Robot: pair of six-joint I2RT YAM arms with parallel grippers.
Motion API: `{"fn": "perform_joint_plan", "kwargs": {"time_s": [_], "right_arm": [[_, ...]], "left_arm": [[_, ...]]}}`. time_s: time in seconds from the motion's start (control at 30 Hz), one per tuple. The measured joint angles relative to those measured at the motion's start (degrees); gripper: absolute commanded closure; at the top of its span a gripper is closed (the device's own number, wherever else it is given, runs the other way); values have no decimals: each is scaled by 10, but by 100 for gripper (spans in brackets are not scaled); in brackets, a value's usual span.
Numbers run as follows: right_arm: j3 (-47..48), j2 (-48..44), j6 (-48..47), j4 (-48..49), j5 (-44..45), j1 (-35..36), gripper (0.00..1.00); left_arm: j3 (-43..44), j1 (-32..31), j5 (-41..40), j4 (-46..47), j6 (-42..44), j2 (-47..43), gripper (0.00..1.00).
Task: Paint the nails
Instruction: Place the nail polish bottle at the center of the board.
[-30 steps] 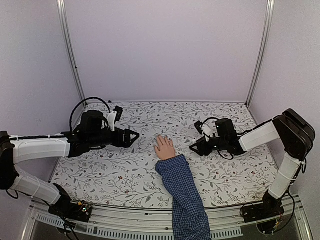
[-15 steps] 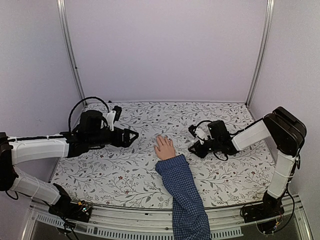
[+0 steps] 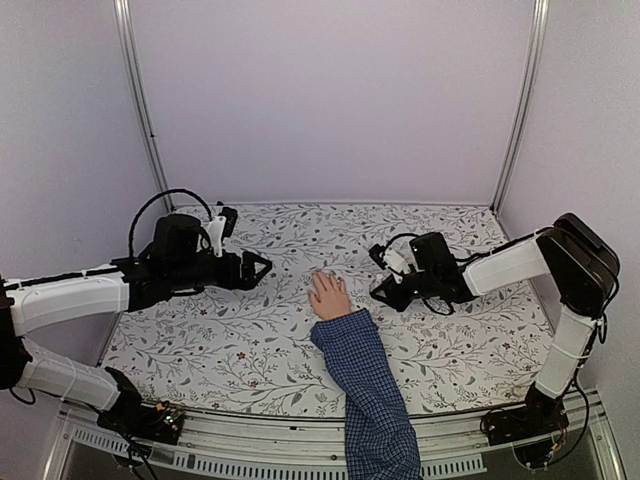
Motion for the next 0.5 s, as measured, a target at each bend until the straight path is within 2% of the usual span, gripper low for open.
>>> {"fn": "perform_joint_plan", "kwargs": {"time_s": [0.13, 0.33, 0.5], "right_arm": [[44, -25, -5, -34, -3, 40, 89], [138, -28, -11, -54, -19, 142, 89], [211, 15, -18, -70, -33, 217, 90]], "left_arm": [[5, 0, -9, -38, -14, -30, 1], [7, 0, -13, -94, -33, -78, 0], [3, 1, -13, -130, -52, -131, 0]]}}
